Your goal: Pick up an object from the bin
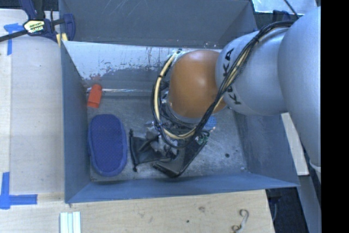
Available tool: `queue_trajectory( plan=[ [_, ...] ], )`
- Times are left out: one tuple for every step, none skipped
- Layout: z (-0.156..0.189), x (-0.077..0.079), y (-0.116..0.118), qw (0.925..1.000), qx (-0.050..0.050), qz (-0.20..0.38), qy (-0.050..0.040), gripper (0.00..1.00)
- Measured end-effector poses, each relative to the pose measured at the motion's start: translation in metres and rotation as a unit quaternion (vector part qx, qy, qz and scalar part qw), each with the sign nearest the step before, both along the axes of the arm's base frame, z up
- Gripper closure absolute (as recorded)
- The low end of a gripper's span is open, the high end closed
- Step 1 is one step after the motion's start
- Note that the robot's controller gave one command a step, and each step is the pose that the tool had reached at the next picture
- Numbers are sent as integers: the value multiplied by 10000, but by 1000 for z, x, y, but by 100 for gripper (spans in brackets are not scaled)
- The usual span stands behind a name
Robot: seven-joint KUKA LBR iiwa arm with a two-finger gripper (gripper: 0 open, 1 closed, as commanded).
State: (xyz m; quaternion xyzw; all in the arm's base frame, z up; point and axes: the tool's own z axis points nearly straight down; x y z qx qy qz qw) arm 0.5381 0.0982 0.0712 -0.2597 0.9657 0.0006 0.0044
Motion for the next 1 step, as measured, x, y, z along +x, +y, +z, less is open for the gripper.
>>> queue_trajectory(
  plan=[
    [111,-11,-1,10000,-6,-59,-14,100]
  ],
)
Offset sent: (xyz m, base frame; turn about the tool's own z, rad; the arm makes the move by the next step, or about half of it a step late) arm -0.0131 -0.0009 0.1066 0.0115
